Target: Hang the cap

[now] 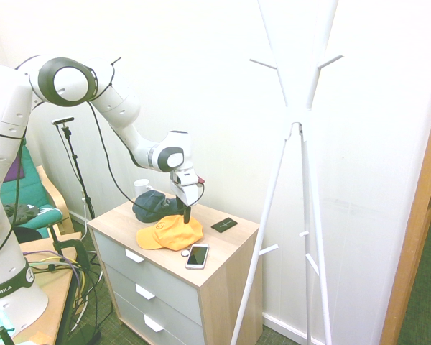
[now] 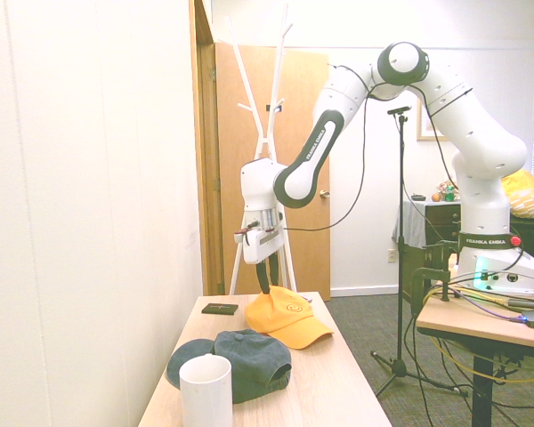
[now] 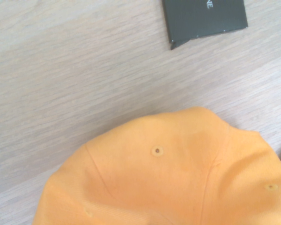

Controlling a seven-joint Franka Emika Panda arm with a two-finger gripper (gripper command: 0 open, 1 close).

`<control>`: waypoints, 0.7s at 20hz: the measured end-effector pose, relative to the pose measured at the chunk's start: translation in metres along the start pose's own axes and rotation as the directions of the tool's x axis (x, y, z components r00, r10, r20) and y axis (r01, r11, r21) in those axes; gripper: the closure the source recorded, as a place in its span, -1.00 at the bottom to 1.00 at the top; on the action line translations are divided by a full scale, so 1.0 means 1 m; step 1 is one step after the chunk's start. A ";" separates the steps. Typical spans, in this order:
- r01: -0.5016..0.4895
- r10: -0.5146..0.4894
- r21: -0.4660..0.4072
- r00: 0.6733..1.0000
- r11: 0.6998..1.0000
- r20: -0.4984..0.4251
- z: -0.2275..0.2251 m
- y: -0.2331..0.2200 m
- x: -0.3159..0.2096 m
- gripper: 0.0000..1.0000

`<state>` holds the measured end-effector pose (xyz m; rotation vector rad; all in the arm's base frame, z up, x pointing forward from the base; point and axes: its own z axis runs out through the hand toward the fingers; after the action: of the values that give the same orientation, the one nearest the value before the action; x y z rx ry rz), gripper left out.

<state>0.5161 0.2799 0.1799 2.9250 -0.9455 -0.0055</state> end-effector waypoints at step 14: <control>-0.004 0.004 -0.010 1.000 1.000 0.003 0.008 0.003 0.003 1.00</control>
<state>0.5168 0.2750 0.1718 2.9147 -0.9490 -0.0137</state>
